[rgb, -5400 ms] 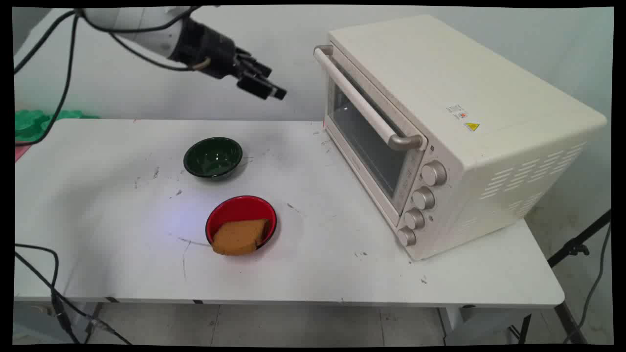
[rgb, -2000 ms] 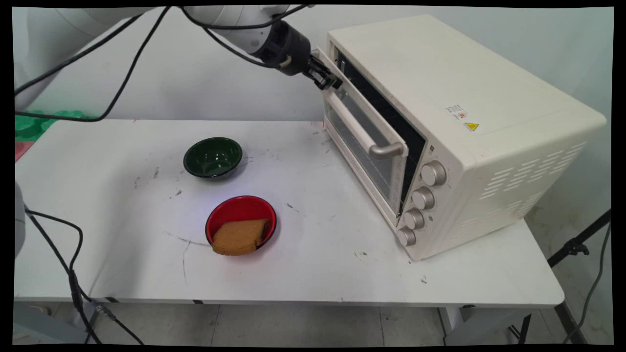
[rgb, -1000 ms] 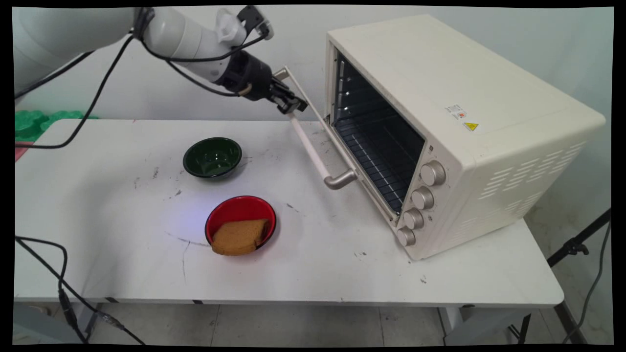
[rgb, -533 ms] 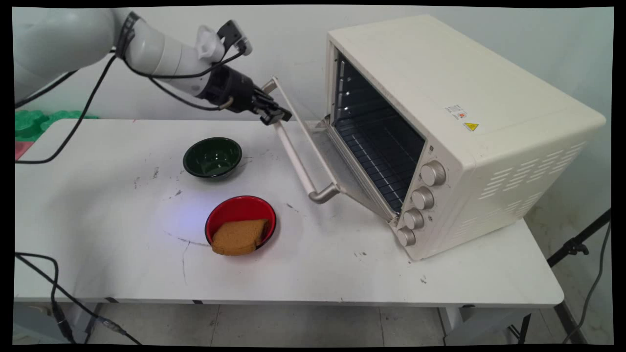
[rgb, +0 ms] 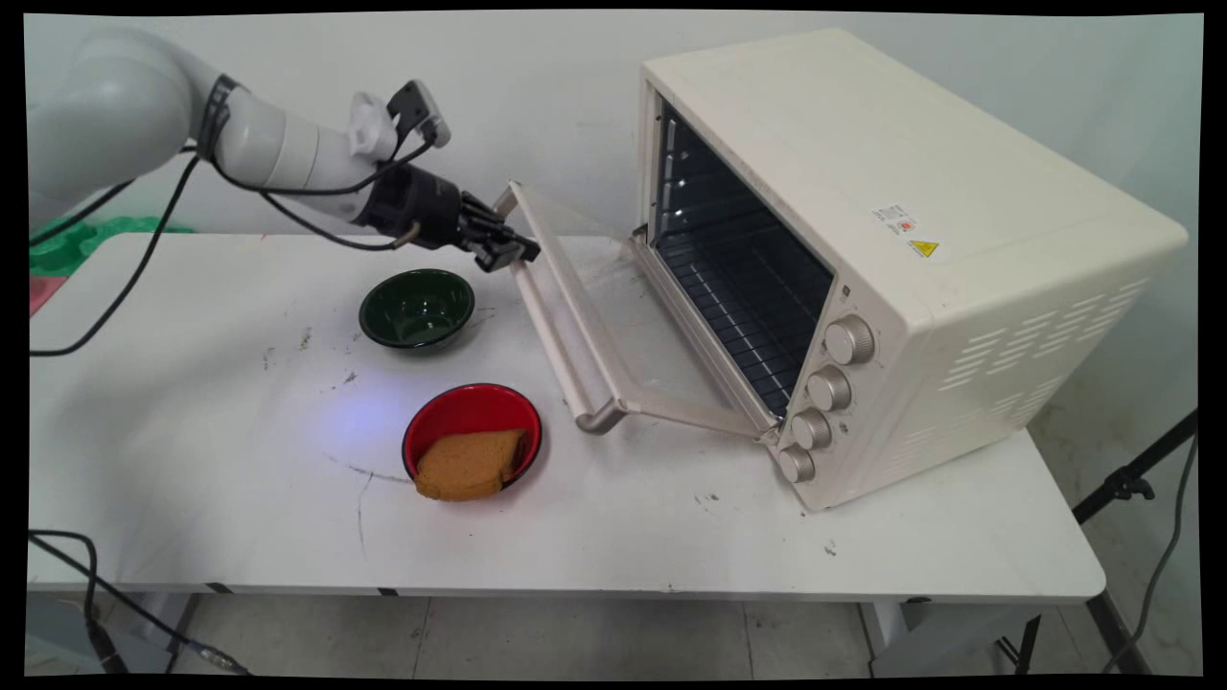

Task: Open the oven

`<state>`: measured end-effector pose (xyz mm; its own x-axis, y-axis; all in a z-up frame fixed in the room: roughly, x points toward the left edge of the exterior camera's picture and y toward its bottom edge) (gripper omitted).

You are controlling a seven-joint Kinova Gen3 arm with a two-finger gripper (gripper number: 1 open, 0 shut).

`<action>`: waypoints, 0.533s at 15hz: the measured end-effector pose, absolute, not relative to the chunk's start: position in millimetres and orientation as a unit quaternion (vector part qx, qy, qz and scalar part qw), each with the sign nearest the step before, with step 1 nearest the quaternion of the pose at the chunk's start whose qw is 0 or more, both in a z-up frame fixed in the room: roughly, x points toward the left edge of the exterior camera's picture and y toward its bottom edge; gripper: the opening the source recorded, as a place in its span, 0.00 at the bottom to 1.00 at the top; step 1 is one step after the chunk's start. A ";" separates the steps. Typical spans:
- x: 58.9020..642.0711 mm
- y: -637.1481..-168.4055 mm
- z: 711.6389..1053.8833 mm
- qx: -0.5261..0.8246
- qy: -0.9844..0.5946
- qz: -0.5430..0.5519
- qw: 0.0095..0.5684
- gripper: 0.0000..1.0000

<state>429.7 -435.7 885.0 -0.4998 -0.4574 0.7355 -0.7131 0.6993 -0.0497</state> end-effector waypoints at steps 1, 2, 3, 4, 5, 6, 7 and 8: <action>435.2 -434.7 879.5 0.344 -0.848 0.176 0.363 0.00; 440.7 -433.7 873.7 0.343 -0.848 0.175 0.364 0.00; 445.2 -432.9 868.6 0.343 -0.848 0.174 0.364 0.00; 450.0 -432.1 862.9 0.342 -0.849 0.173 0.365 0.00; 454.0 -431.4 858.1 0.342 -0.849 0.172 0.365 0.00; 456.4 -431.0 855.1 0.341 -0.849 0.171 0.365 0.00; 460.6 -430.1 850.1 0.341 -0.849 0.170 0.365 0.00; 463.9 -429.6 846.2 0.340 -0.850 0.169 0.366 0.00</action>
